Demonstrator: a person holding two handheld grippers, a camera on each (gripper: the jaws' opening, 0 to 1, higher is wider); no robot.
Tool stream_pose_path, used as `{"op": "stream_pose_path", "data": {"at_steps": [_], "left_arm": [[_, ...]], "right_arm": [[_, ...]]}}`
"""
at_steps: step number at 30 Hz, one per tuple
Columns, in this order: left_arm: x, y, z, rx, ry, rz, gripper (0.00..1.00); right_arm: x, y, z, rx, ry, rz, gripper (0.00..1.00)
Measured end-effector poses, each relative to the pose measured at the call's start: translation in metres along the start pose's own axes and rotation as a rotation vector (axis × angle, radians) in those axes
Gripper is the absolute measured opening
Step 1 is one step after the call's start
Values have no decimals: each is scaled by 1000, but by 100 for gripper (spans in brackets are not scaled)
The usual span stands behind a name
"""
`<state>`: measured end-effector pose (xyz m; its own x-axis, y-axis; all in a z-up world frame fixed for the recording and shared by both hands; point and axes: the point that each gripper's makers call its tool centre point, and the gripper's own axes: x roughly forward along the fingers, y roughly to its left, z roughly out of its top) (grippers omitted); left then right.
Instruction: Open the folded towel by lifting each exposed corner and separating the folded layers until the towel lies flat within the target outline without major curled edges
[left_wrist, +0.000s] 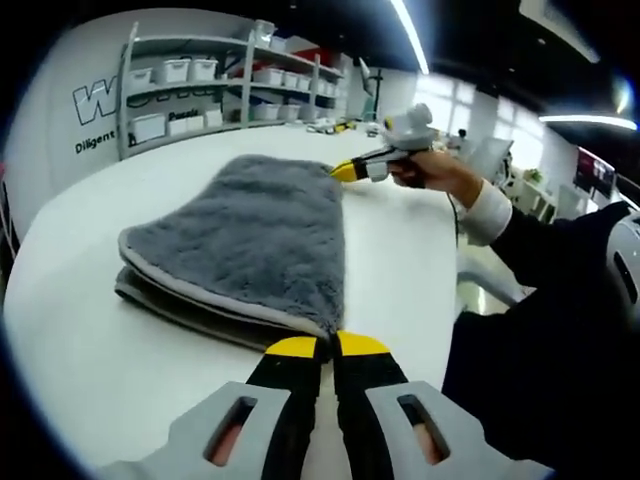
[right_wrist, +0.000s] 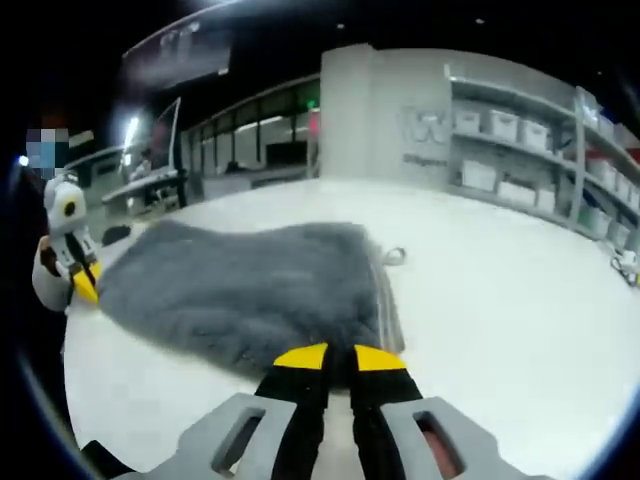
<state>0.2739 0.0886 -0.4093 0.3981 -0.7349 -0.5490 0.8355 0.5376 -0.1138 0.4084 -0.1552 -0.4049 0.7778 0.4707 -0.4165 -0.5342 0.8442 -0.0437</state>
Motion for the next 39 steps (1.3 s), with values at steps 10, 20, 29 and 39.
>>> {"op": "stream_pose_path", "data": {"at_steps": [10,20,29,39], "left_arm": [[4,-9,1,-9,6,-9,4],[9,-19,3,2,11,-41,4],[13,-24,6,-7,6,-60,4],[18,-34,9,8,3,-80,4]], "right_arm": [[16,-9,6,-51,36,-2,0],[38,-12,16,-130,86,8,0],[52,-13,21,-170,102,-6,0],[63,-14,27,-184,124,-3,0]]}}
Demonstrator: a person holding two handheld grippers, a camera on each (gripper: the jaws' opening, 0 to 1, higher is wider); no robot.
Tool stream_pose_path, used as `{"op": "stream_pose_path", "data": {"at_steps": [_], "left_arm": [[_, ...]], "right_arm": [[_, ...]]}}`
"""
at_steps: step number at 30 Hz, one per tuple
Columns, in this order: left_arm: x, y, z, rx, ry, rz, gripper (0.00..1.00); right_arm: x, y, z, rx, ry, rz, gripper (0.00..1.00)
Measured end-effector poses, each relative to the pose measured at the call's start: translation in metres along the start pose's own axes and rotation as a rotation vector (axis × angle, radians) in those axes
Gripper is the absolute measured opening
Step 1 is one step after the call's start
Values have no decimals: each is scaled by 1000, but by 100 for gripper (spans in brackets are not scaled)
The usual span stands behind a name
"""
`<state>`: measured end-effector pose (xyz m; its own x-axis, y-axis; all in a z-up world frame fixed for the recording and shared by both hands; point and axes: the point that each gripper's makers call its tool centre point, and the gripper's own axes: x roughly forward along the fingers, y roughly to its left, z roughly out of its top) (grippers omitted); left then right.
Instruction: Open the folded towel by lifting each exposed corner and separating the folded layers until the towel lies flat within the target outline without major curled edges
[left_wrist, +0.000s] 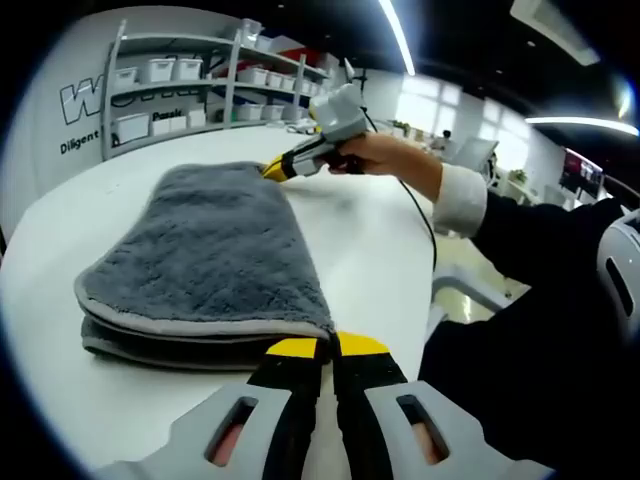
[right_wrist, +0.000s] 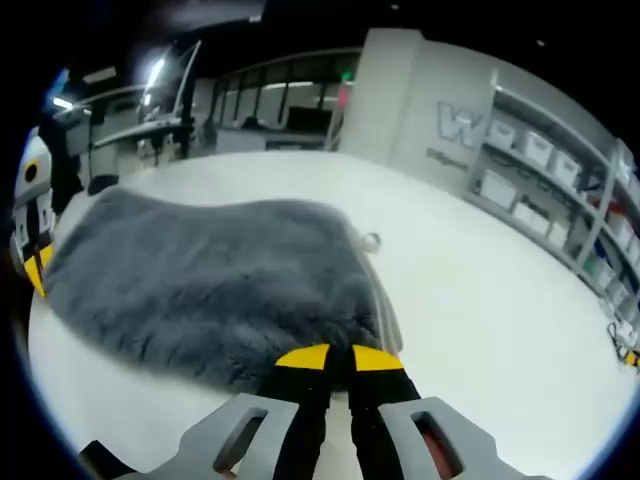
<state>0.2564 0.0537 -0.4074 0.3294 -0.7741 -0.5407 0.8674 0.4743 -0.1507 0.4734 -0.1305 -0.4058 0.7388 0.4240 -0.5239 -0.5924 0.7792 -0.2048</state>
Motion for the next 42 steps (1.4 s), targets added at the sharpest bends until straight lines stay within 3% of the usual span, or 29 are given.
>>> {"op": "stream_pose_path", "data": {"at_steps": [20,28,42], "left_arm": [[11,-14,5,15,-5,-30,4],[14,-18,10,43,-15,-8,4],[20,-23,15,46,-31,-15,4]], "right_arm": [[24,3,18,-44,0,7,0],[31,4,25,-37,8,11,0],[59,18,42,-85,23,18,0]]}}
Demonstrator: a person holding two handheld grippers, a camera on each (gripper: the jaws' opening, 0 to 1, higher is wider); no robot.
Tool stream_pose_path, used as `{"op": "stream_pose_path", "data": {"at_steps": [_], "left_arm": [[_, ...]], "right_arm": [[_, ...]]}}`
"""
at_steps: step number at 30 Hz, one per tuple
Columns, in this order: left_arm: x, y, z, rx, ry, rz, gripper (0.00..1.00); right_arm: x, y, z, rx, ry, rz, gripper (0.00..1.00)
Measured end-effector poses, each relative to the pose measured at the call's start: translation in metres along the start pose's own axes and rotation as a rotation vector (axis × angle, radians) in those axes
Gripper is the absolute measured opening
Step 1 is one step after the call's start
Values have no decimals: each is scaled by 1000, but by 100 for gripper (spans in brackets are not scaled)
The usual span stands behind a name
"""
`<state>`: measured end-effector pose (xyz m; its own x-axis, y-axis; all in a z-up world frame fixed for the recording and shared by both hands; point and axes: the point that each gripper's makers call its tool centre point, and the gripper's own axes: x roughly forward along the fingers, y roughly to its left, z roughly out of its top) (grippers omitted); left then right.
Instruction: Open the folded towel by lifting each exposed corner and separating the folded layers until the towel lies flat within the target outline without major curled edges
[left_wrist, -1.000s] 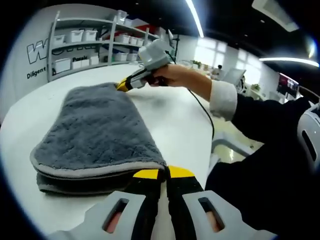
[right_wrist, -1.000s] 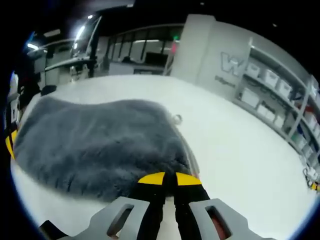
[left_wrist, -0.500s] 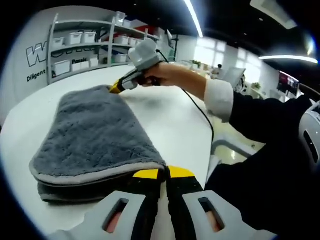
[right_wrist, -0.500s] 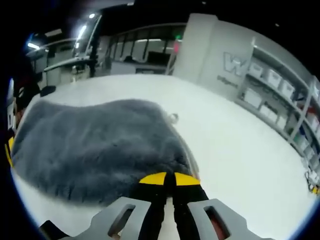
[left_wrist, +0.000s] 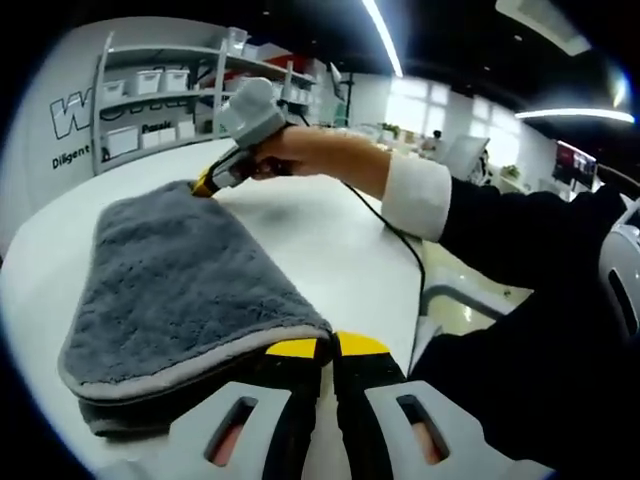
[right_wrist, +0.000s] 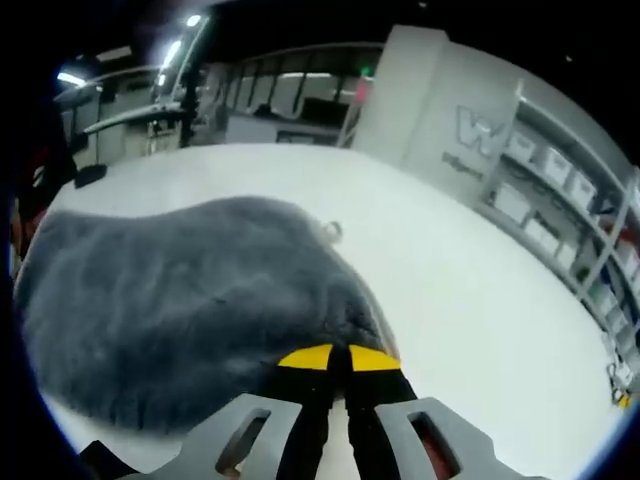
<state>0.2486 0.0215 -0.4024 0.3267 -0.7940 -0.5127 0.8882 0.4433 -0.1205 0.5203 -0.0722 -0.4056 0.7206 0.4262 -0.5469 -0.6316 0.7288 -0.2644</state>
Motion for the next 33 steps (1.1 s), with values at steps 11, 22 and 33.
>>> {"op": "stream_pose_path", "data": {"at_steps": [11,22,33], "left_arm": [[15,-7,6,26,-44,4,4],[32,-15,17,-20,-129,-12,4],[48,-22,25,-14,-142,1,4]], "right_arm": [[11,3,9,-21,-36,-8,0],[14,2,11,18,-125,-15,0],[16,-1,14,6,-176,-54,0]]}}
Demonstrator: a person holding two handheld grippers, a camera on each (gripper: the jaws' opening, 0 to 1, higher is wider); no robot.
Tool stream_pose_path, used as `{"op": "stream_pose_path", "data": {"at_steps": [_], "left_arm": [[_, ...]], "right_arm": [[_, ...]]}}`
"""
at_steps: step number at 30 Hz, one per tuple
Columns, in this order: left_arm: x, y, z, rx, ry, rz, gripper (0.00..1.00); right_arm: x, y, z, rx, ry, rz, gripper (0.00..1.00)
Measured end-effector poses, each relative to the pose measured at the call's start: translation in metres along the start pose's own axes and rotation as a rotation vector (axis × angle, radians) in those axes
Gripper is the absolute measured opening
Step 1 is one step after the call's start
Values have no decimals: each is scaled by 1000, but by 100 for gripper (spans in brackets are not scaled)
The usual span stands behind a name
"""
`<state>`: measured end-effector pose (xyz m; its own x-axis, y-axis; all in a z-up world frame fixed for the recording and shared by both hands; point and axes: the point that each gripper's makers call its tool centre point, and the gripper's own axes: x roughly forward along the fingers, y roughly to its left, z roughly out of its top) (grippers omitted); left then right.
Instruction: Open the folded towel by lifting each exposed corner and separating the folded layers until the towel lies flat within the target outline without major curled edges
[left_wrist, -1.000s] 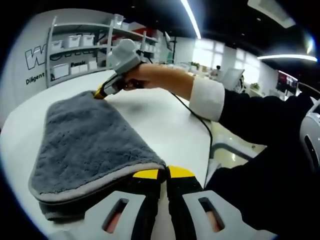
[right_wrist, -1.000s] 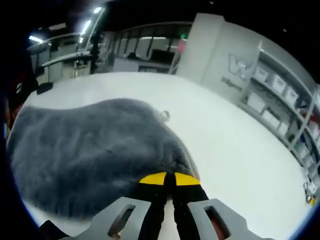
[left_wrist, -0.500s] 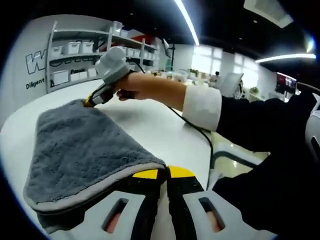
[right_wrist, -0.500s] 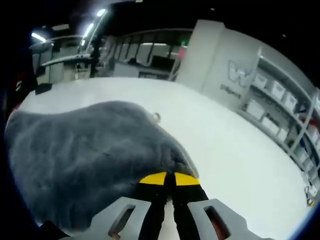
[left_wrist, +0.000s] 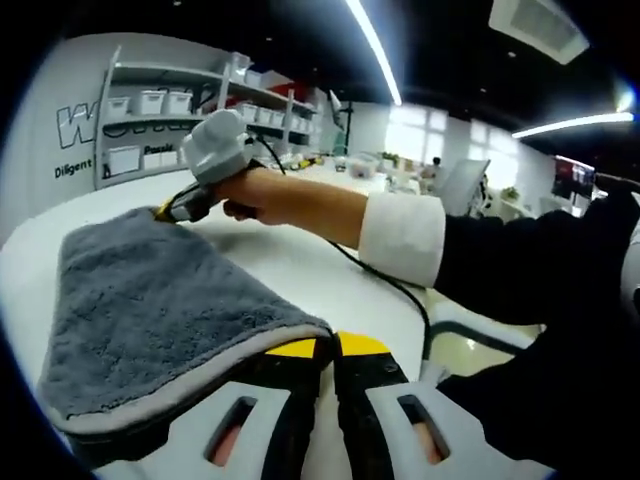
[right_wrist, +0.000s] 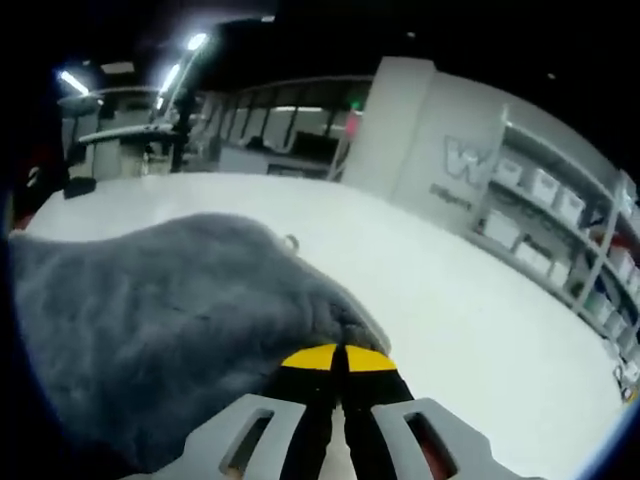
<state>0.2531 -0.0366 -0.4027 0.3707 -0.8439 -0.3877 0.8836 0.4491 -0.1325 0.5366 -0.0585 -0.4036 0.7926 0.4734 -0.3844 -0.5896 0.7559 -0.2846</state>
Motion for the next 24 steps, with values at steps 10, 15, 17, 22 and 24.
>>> {"op": "stream_pose_path", "data": {"at_steps": [10,15,17,22,24], "left_arm": [[16,-9,2,-5,-10,-1,4],[22,-12,3,-16,-15,-2,4],[24,-13,3,0,-15,3,4],[29,-17,2,109,12,21,5],[31,-19,3,124,18,24,5]], "right_arm": [[1,-4,-4,41,-30,10,0],[2,-6,-6,33,-41,7,0],[2,-8,-7,28,-41,-3,0],[2,-17,-14,14,-26,-29,0],[4,-19,-13,93,-39,-13,0]]}}
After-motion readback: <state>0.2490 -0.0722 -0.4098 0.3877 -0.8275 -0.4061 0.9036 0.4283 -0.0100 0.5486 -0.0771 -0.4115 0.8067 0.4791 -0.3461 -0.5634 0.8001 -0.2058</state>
